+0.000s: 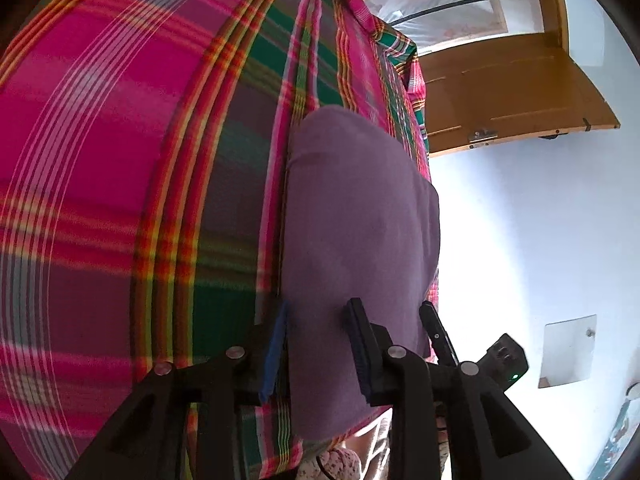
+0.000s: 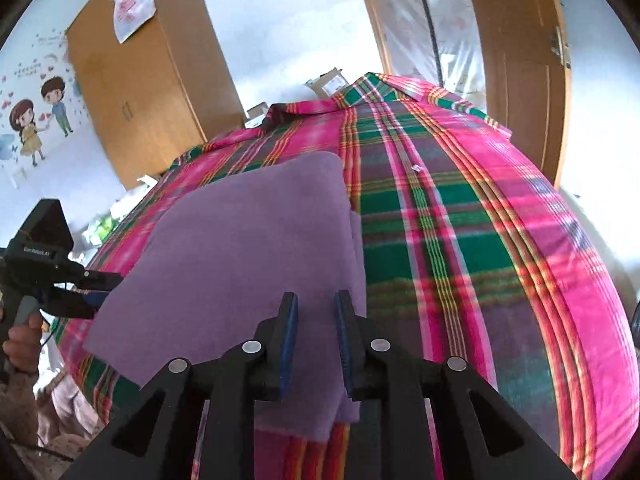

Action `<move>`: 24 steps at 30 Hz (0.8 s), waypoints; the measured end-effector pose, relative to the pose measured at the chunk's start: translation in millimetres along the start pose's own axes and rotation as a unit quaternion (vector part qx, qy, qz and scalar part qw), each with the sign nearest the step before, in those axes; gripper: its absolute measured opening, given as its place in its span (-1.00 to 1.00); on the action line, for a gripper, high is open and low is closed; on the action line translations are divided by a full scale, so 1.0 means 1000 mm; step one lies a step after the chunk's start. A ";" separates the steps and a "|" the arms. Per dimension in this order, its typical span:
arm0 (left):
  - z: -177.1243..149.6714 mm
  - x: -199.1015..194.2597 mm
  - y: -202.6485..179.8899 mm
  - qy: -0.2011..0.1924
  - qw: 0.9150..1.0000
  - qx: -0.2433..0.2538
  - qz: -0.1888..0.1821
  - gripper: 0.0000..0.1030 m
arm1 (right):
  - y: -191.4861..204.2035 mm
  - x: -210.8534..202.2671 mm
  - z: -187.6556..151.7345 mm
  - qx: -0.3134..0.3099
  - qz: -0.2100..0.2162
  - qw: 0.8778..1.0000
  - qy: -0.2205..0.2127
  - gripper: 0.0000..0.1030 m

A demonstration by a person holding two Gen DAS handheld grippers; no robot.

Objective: Fold clothes
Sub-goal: 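Lower the folded fleece edge onto the stack with both grippers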

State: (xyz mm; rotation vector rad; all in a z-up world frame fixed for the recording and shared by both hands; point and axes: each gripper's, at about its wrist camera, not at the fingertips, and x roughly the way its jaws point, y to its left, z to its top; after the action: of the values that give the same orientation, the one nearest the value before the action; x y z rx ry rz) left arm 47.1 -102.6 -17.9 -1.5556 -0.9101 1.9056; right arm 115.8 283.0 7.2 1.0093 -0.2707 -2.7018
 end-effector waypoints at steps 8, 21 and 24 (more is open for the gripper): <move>-0.009 -0.010 -0.007 -0.012 1.000 0.027 -0.002 -0.37 | -0.013 -0.018 -0.012 0.033 -0.001 0.999 0.000 -0.59; -0.005 0.023 -0.068 -0.002 0.989 0.149 0.024 -0.37 | 0.057 -0.005 0.016 -0.082 0.030 0.996 0.013 -0.59; -0.005 0.026 -0.063 -0.004 0.988 0.154 0.032 -0.38 | 0.070 0.009 0.010 -0.099 0.031 0.994 0.036 -0.59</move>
State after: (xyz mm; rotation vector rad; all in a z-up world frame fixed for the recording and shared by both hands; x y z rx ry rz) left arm 44.7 -41.4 13.5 -1.4069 -0.5405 1.9880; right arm 114.2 214.7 26.7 1.0184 -0.0209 -2.5693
